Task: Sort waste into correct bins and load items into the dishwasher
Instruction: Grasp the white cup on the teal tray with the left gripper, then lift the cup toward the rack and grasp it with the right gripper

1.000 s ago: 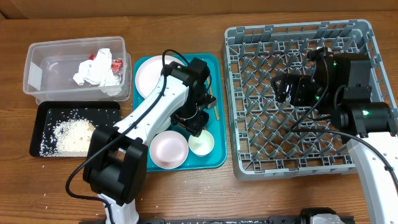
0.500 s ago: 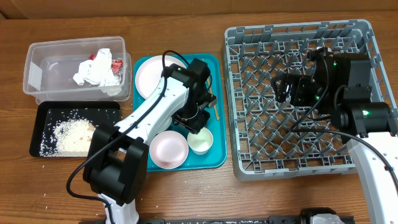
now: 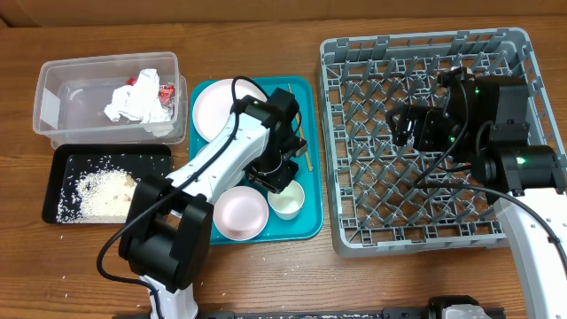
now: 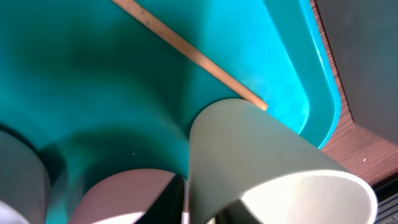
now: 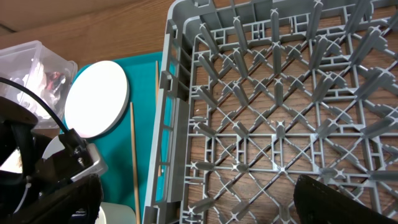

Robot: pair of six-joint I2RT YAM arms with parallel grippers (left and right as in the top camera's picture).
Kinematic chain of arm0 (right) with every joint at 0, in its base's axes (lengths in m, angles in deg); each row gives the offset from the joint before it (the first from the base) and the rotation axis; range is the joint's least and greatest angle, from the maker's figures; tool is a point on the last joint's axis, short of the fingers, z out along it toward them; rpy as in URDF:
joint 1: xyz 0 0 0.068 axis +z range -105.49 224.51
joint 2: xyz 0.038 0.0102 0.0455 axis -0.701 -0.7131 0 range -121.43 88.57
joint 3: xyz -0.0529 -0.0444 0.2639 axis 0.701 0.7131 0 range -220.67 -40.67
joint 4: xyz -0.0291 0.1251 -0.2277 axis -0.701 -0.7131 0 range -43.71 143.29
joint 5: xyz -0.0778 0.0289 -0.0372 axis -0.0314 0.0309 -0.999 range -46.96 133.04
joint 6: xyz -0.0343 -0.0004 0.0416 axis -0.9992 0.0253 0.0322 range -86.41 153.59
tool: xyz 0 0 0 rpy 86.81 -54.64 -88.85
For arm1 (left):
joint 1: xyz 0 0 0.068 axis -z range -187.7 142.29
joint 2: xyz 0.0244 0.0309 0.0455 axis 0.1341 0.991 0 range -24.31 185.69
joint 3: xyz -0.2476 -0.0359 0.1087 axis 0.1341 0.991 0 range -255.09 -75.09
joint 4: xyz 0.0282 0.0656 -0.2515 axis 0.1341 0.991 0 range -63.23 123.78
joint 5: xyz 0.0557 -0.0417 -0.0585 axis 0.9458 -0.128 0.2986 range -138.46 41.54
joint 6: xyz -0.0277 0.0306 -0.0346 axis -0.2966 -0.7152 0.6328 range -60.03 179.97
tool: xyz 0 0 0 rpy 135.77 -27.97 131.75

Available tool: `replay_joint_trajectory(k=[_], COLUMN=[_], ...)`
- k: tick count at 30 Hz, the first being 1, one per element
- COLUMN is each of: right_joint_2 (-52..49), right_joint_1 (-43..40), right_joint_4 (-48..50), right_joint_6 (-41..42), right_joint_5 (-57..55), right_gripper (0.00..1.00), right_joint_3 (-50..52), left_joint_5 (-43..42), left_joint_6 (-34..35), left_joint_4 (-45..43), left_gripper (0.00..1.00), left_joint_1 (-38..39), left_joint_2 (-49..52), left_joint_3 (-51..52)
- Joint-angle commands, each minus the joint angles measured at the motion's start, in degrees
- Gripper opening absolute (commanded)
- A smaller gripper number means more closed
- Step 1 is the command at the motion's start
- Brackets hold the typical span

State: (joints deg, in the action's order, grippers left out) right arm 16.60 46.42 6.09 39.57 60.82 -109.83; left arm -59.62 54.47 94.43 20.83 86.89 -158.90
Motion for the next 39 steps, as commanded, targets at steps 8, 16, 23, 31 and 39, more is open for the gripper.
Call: replay_joint_trajectory(k=[8,16,23,31,39], right_joint_2=[-0.17,-0.17,-1.03,-7.23,-12.22], right_joint_1=[-0.04,-0.07,-0.04,1.18,5.66], right_joint_4=[0.15,2.32,6.91,15.37,27.82], right_joint_6=[0.22,0.22,2.03,2.14,6.54], right_joint_5=[0.63,11.69,27.06,46.95,56.48], right_gripper=[1.00,1.00,1.00,1.00,0.99], right_joint_3=[-1.31,-1.31,-1.31,-1.31,-1.31], left_joint_5=[-0.98,-16.63,-42.42,-66.69,-76.91], left_joint_6=[4.50,1.33,-5.75,-8.26,-8.24], left_joint_4=[0.00,8.41,11.58,13.14,12.63], left_gripper=[0.04,0.04,0.04,0.04,0.04], left_joint_1=[-0.48,-7.89,-15.19,-21.33,-23.71], left_joint_2=[0.87,0.76,0.76,0.76,0.76], left_joint_3=[0.00,-10.08,-16.55,-16.52,-16.52])
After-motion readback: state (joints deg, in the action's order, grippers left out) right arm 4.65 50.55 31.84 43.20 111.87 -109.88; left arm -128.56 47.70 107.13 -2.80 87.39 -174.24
